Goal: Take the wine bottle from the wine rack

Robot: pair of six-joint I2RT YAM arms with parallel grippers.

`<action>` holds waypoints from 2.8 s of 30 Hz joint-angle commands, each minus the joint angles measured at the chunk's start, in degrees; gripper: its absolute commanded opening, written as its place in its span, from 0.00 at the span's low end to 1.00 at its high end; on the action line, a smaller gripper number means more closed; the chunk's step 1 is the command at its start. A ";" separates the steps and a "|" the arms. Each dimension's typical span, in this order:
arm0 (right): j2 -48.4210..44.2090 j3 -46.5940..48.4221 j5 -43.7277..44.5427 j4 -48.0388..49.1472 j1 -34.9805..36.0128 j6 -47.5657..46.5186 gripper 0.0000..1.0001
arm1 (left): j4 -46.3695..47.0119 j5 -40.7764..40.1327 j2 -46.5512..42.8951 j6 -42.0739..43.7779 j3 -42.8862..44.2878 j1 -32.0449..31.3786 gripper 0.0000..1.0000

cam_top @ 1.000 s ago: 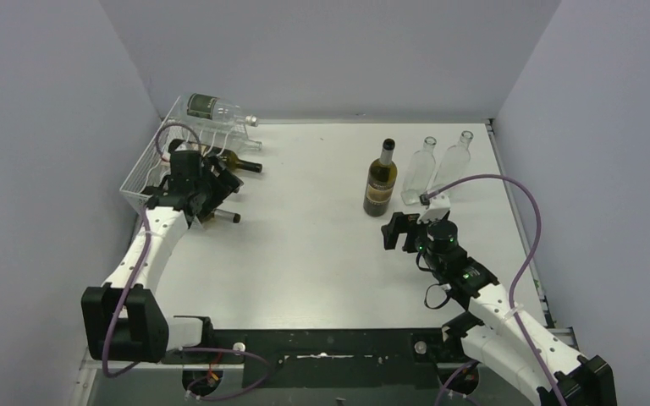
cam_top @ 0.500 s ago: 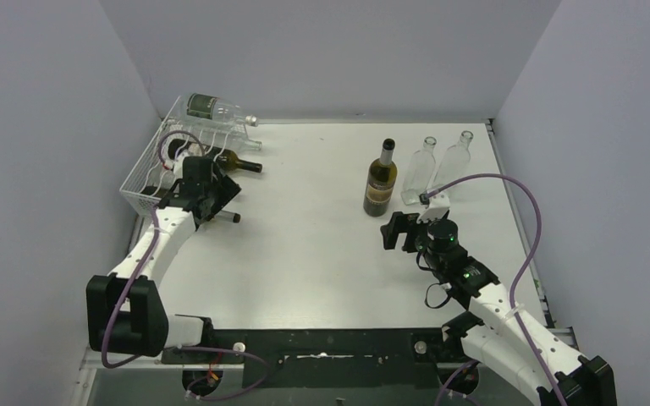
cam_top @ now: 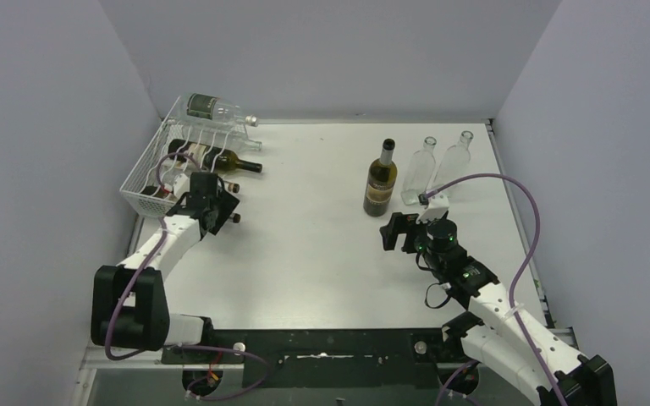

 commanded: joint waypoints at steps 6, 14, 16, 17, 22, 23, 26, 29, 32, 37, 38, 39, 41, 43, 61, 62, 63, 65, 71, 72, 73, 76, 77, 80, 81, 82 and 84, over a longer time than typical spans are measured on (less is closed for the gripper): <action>-2.32 1.60 1.25 -0.45 -0.49 -0.05 0.98 | 3.60 -5.39 0.36 -9.41 -3.31 -0.55 0.57; -1.73 1.98 0.51 -0.42 -0.46 0.43 0.98 | 4.76 -2.53 4.77 -8.06 -1.53 -0.52 0.49; -1.74 2.02 0.12 -0.32 -0.50 0.63 0.98 | 5.18 -2.44 5.45 -8.01 -1.62 -0.44 0.49; -1.90 1.89 0.11 -0.19 -0.49 0.75 0.98 | 5.82 -2.34 5.63 -7.90 -1.98 -0.44 0.49; -2.37 1.15 0.31 -0.18 -0.46 1.03 0.98 | 7.27 -1.14 7.37 -7.16 -1.70 0.95 0.52; -2.41 1.14 0.24 -0.30 -0.51 1.01 0.98 | 7.68 -1.10 7.60 -6.72 -1.52 1.18 0.53; -2.46 1.05 0.31 -0.74 -0.52 0.99 0.98 | 8.08 -0.69 8.71 -6.10 -0.82 2.17 0.55; -2.66 1.24 0.63 -1.11 -0.46 0.99 0.98 | 8.01 0.43 9.98 -5.96 -0.54 3.16 0.55; -2.94 1.39 0.73 -1.08 -0.51 1.11 0.98 | 9.23 1.98 11.02 -5.94 -0.70 3.59 0.53; -2.28 1.40 0.61 -0.60 -0.45 1.07 0.98 | 8.01 2.90 11.36 -5.95 0.34 3.60 0.48; -2.10 1.32 0.62 -0.59 -0.51 1.15 0.98 | 8.19 2.94 10.84 -6.23 -0.01 3.56 0.46; -2.03 1.31 0.57 -0.46 -0.52 1.22 0.98 | 8.55 2.95 10.35 -6.45 -0.50 3.52 0.44; -1.98 1.18 0.41 -0.18 -0.50 1.33 0.98 | 8.96 3.29 9.37 -6.85 -1.18 3.51 0.41; -1.90 1.07 0.34 0.09 -0.52 1.34 0.98 | 8.90 3.61 8.47 -7.12 -1.50 3.36 0.39; -1.52 0.91 0.18 0.31 -0.46 1.26 0.98 | 9.59 5.23 5.87 -8.94 -4.01 2.11 0.43; -1.66 0.95 0.20 0.18 -0.47 1.21 0.98 | 9.51 5.10 6.15 -8.94 -3.88 2.19 0.48; -1.75 1.02 0.26 0.01 -0.50 1.10 0.98 | 9.57 4.86 6.53 -8.90 -3.78 2.19 0.52; -2.00 1.20 0.51 -0.36 -0.51 1.07 0.98 | 9.67 4.34 7.39 -8.90 -3.44 2.24 0.57; -2.57 1.49 0.79 -1.11 -0.47 0.81 0.98 | 10.06 4.84 10.60 -8.70 -2.67 2.45 0.58; -2.59 1.49 0.79 -1.16 -0.48 0.81 0.98 | 10.10 5.02 11.11 -8.73 -2.49 2.46 0.57; -2.59 1.49 0.80 -1.13 -0.46 0.81 0.98 | 10.29 5.32 11.48 -8.80 -2.48 2.46 0.54; -2.31 1.57 0.79 -1.12 -0.50 0.81 0.98 | 11.01 6.44 11.90 -8.86 -2.58 2.46 0.49; -2.22 1.57 0.79 -1.12 -0.47 0.82 0.98 | 11.07 6.66 11.75 -8.94 -2.64 2.44 0.48; -1.94 1.66 0.72 -0.97 -0.46 0.77 0.98 | 11.08 7.78 10.40 -9.16 -3.16 2.33 0.43; -1.90 1.66 0.77 -0.89 -0.46 0.67 0.98 | 11.03 8.11 10.00 -9.36 -3.52 2.29 0.41; -1.76 1.66 0.79 -0.78 -0.47 0.65 0.98 | 10.92 8.62 9.30 -9.73 -3.92 2.28 0.39; -1.59 1.66 0.80 -0.57 -0.49 0.59 0.98 | 10.82 9.47 7.24 -10.39 -4.83 2.24 0.35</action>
